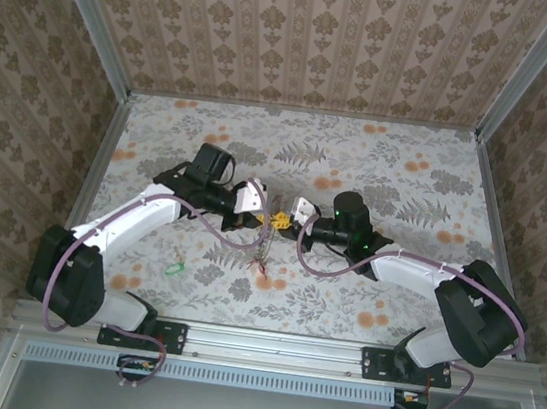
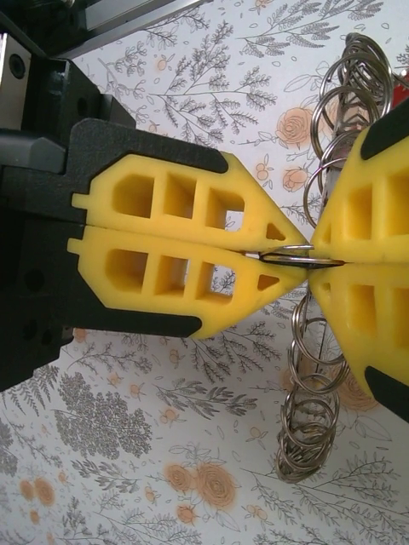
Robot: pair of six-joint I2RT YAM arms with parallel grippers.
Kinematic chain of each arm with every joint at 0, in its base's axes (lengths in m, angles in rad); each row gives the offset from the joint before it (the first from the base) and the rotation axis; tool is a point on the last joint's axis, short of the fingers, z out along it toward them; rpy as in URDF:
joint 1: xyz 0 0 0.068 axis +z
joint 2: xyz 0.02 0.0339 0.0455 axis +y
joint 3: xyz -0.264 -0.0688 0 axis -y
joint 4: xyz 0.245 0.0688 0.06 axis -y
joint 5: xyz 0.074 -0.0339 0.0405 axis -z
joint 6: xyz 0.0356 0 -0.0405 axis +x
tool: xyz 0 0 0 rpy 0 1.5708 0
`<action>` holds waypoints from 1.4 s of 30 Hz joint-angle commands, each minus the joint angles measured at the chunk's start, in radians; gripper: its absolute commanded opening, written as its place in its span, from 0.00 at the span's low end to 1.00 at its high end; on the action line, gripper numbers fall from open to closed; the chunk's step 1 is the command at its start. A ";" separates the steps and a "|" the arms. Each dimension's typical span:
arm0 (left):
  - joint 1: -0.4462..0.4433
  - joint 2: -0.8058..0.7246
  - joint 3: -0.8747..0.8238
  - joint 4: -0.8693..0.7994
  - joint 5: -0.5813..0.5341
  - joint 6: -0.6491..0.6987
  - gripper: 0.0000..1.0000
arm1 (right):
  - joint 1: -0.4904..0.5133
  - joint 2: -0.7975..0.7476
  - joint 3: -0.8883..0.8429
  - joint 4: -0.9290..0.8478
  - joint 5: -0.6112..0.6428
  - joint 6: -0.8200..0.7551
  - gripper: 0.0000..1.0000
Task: Put the keys on the keyring
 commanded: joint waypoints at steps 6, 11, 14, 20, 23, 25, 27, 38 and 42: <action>0.079 -0.050 -0.026 0.077 0.201 -0.120 0.24 | -0.014 -0.009 -0.033 0.221 -0.063 0.091 0.00; 0.102 -0.049 -0.028 0.088 0.265 -0.121 0.21 | -0.026 0.001 -0.035 0.271 -0.092 0.121 0.00; 0.103 -0.049 -0.028 0.092 0.284 -0.112 0.19 | -0.029 0.011 -0.038 0.301 -0.098 0.139 0.00; 0.101 -0.051 -0.031 0.092 0.300 -0.095 0.20 | -0.029 0.025 -0.038 0.328 -0.106 0.159 0.00; 0.102 -0.053 -0.039 0.100 0.303 -0.091 0.20 | -0.029 0.031 -0.038 0.338 -0.117 0.160 0.00; 0.102 -0.053 -0.045 0.109 0.306 -0.093 0.19 | -0.029 0.035 -0.038 0.351 -0.129 0.165 0.00; 0.103 -0.049 -0.045 0.108 0.304 -0.089 0.17 | -0.029 0.041 -0.041 0.375 -0.136 0.177 0.00; 0.106 -0.029 -0.033 0.092 0.331 -0.073 0.07 | -0.028 0.038 -0.034 0.346 -0.152 0.166 0.00; 0.105 -0.026 -0.035 0.111 0.379 -0.071 0.10 | -0.018 0.035 -0.023 0.315 -0.158 0.144 0.00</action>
